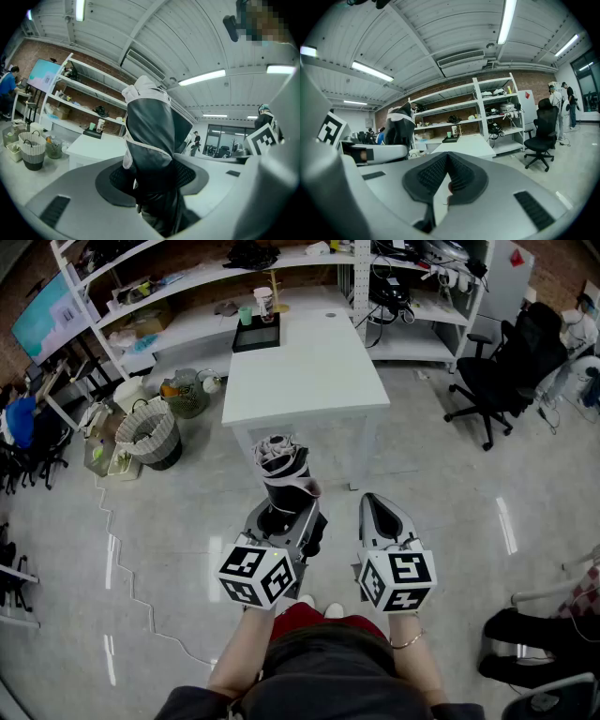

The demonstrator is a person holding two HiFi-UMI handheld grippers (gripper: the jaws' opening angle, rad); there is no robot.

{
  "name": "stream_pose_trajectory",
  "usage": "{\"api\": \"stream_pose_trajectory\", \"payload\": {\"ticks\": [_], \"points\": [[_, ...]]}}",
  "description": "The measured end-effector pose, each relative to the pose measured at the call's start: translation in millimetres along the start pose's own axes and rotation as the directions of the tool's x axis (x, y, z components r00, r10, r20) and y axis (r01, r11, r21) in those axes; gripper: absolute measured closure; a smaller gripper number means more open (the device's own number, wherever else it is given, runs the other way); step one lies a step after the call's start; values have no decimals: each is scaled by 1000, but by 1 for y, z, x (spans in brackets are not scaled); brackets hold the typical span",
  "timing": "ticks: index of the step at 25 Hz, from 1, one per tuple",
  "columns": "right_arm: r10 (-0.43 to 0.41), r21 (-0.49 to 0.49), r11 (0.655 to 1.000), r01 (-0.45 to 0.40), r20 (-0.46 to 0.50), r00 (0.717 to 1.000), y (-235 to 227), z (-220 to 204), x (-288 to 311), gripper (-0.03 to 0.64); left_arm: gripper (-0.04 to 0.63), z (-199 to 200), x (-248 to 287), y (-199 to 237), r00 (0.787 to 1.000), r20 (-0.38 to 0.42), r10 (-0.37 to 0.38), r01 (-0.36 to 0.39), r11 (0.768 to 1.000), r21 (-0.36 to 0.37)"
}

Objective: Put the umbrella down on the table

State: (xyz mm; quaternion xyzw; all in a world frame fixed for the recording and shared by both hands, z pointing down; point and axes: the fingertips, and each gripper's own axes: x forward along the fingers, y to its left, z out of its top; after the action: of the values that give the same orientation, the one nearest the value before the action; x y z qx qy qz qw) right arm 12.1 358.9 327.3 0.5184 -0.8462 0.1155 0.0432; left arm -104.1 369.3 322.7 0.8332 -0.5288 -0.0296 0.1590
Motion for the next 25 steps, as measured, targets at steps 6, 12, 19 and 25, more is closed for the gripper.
{"api": "stream_pose_trajectory", "payload": {"ticks": [6, 12, 19, 25], "points": [[7, -10, 1000, -7, -13, 1000, 4, -2, 2, 598, 387, -1, 1, -1, 1000, -11, -7, 7, 1000, -6], [0, 28, 1000, 0, -32, 999, -9, -11, -3, 598, 385, -8, 6, -5, 1000, -22, -14, 13, 1000, -19], [9, 56, 998, -6, -53, 999, -27, -22, -13, 598, 385, -12, 19, -19, 999, -23, -27, 27, 1000, -12], [-13, 90, 996, 17, -42, 999, -39, -16, -16, 598, 387, -12, 27, -20, 999, -31, -21, 21, 1000, -18]]}}
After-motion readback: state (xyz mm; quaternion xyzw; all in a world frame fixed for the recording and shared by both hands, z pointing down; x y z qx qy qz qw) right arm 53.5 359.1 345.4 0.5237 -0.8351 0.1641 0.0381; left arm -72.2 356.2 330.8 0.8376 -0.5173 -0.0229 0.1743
